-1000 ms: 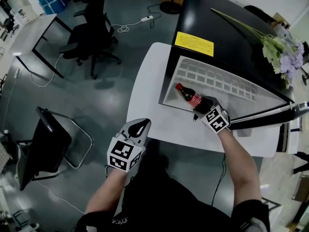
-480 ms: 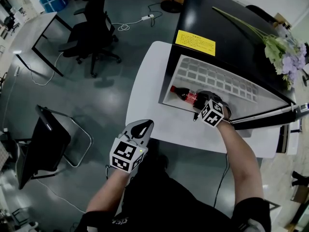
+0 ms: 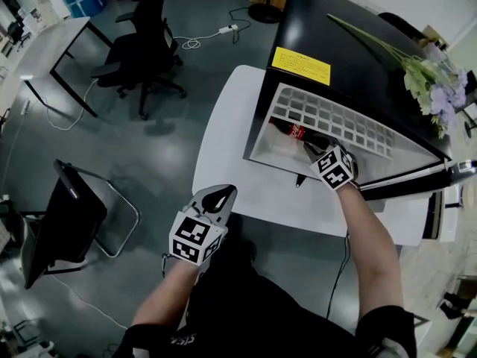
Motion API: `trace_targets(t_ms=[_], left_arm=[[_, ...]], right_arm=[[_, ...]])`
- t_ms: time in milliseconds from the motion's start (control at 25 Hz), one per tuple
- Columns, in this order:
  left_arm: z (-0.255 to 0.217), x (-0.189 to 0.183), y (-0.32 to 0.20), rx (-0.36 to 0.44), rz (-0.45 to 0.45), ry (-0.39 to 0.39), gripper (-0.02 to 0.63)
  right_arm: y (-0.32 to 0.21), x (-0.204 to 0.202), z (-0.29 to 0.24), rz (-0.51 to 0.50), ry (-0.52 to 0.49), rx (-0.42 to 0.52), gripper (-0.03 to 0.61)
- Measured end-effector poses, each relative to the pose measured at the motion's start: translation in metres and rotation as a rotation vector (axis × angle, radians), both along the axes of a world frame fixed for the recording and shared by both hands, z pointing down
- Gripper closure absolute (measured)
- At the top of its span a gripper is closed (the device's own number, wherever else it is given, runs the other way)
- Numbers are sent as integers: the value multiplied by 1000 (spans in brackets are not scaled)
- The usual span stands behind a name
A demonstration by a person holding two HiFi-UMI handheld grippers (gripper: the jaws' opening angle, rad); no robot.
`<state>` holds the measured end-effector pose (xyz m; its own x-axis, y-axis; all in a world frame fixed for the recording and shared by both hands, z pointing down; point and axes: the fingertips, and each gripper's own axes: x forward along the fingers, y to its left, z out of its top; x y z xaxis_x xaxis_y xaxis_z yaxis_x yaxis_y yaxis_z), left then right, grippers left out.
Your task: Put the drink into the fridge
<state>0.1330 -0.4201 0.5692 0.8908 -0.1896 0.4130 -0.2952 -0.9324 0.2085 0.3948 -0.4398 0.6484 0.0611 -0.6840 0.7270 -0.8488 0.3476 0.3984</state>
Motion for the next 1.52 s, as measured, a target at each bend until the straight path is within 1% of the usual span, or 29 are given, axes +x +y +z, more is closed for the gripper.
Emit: trace_targets(t_ms=[160, 320, 520, 640, 720, 840, 960, 1080, 1160, 1240, 1320, 1440, 1520], left_arm=[[-12, -6, 2, 18, -5, 5, 595], [-20, -17, 1, 44, -29, -2, 595], [-37, -33, 6, 78, -61, -9, 595], [-55, -40, 20, 107, -69, -3, 595], [-67, -44, 30, 130, -63, 0, 595], [-80, -46, 40, 153, -39, 7, 595], [-93, -49, 41, 139, -22, 42, 595], [-105, -58, 36, 130, -18, 85, 595], [-111, -69, 30, 143, -9, 97, 595], [-117, -83, 22, 156, 6, 107, 595], [-121, -102, 14, 168, 27, 114, 595], [-126, -137, 4, 181, 68, 129, 595], [-129, -162, -4, 185, 93, 147, 595]], right_arm=[[16, -17, -13, 52, -85, 72, 469], [39, -41, -26, 48, -159, 123, 471], [70, -64, -59, 60, -291, 257, 472], [94, -81, -87, 64, -394, 333, 492], [110, -93, -106, 64, -457, 384, 517], [132, -113, -131, 62, -522, 451, 531], [151, -136, -151, 47, -608, 498, 543], [165, -159, -160, 34, -613, 496, 546], [173, -169, -166, 74, -600, 501, 548], [177, -177, -175, 132, -594, 536, 551], [178, -194, -188, 156, -595, 588, 558], [171, -244, -212, 137, -612, 668, 563], [162, -284, -227, 122, -604, 695, 563]])
